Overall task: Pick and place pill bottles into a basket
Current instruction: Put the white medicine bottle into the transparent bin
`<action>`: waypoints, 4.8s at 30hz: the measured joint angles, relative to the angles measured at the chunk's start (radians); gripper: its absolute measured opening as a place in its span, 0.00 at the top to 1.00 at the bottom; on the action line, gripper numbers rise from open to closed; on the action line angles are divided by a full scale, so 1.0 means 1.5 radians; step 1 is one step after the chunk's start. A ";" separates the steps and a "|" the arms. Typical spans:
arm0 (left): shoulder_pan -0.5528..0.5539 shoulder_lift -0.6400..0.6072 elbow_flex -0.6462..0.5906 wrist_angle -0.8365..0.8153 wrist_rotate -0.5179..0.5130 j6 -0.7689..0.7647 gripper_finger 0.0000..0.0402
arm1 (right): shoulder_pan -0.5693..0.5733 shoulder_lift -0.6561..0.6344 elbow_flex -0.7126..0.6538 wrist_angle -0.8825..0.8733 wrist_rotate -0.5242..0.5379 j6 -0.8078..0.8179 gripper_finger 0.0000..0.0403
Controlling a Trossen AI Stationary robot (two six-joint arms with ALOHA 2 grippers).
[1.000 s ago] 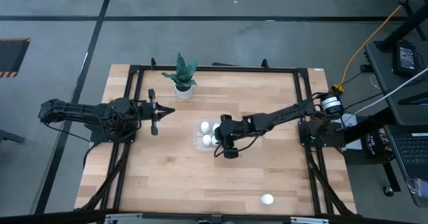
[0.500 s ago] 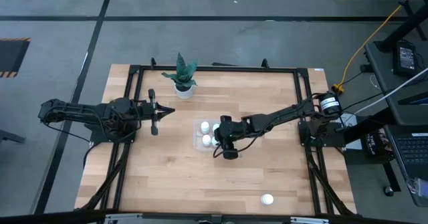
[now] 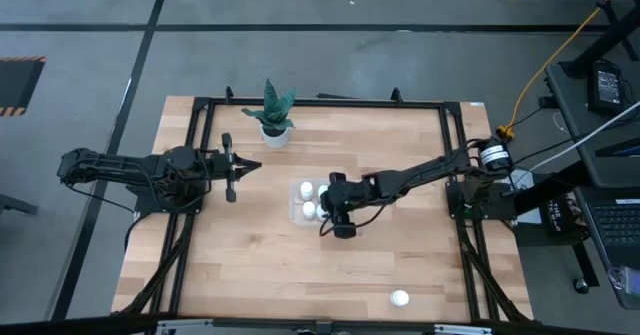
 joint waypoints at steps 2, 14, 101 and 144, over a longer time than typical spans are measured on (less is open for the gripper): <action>0.000 0.000 0.000 0.000 0.000 0.000 0.98 | 0.000 -0.008 0.000 -0.002 0.000 0.000 0.50; 0.000 0.000 0.000 -0.001 0.000 0.000 0.98 | 0.001 -0.131 0.000 -0.047 0.047 -0.058 0.53; 0.000 0.016 0.000 -0.036 0.002 -0.054 0.97 | 0.089 -0.603 -0.399 -0.134 -0.301 -0.223 0.97; 0.000 0.016 0.000 -0.036 0.002 -0.088 0.99 | 0.264 -0.553 -0.338 -0.115 -0.135 0.000 1.00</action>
